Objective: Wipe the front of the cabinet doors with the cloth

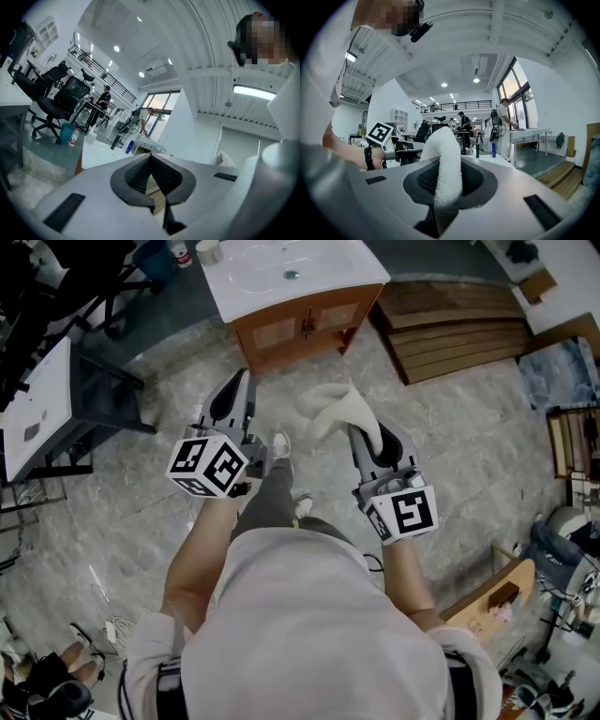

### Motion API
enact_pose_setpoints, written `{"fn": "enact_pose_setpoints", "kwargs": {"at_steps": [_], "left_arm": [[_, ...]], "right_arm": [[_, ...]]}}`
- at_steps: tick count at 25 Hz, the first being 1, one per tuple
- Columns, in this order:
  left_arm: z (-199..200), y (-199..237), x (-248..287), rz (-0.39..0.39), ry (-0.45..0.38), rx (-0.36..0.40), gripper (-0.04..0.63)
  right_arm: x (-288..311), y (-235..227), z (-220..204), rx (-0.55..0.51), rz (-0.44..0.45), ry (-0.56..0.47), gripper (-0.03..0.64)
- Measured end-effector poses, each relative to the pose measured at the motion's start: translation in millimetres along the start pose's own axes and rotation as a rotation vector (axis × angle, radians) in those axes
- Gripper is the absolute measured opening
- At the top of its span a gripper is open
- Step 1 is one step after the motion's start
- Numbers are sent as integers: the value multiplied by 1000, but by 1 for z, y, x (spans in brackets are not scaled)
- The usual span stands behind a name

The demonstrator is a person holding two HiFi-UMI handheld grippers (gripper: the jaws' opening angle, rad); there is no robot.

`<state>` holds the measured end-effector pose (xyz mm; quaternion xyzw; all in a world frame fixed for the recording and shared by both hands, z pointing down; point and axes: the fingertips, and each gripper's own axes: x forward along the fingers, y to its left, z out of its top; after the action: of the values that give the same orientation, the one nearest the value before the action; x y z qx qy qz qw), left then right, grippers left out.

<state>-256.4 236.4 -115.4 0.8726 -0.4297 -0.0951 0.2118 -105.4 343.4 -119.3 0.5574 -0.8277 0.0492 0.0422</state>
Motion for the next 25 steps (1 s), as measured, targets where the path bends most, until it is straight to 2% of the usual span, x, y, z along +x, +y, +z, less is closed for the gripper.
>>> {"fn": "enact_pose_setpoints", "kwargs": {"at_steps": [6, 17, 25], "left_arm": [[-11, 19, 60, -14, 33, -30, 17], [-14, 92, 211, -15, 80, -96, 17], [-13, 130, 283, -16, 91, -120, 17]], "right_arm": [[40, -38, -3, 5, -16, 28, 81], [190, -119, -2, -20, 3, 97, 81], [264, -168, 4, -63, 3, 112, 81]]}}
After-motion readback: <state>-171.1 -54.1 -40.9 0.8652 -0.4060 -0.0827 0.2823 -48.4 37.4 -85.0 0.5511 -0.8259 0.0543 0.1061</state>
